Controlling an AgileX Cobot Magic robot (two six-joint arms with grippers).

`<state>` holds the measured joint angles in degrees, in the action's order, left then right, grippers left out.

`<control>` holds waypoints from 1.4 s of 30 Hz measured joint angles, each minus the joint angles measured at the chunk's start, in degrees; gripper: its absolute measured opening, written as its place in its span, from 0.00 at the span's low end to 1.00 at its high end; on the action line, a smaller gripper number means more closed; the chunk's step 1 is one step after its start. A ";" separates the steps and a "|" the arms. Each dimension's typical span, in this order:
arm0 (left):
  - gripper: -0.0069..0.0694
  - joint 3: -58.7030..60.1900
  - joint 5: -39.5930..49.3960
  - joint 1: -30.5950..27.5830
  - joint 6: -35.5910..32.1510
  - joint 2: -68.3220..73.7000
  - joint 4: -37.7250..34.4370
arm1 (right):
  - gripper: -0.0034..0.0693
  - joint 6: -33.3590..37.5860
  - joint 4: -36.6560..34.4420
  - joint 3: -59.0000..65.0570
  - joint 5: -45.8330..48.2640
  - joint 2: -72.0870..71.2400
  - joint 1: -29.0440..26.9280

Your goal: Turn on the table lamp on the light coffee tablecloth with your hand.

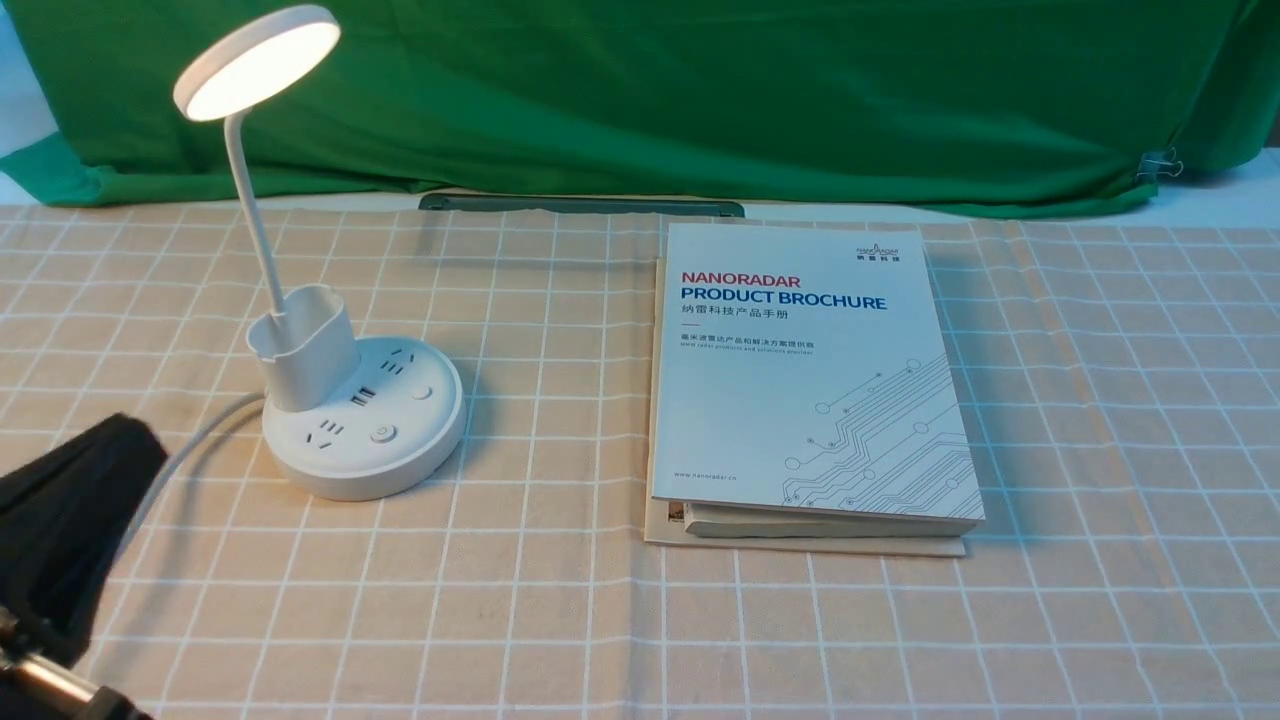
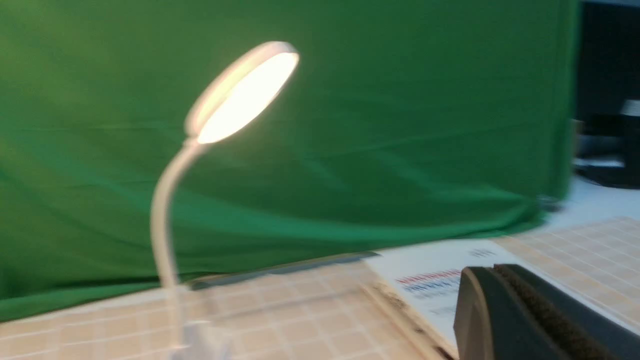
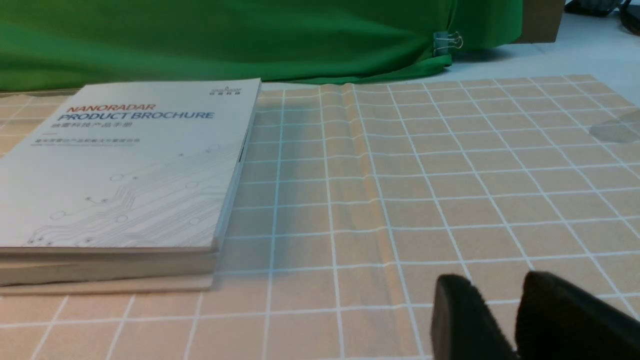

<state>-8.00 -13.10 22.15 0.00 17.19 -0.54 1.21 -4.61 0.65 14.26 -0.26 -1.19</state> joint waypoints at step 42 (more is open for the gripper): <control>0.12 8.33 27.41 -18.68 -3.60 -17.32 -7.01 | 0.37 -0.05 0.00 0.00 -0.04 0.00 0.00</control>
<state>0.33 14.31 3.47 -3.60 -0.13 -7.55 1.16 -4.61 0.65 14.22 -0.26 -1.19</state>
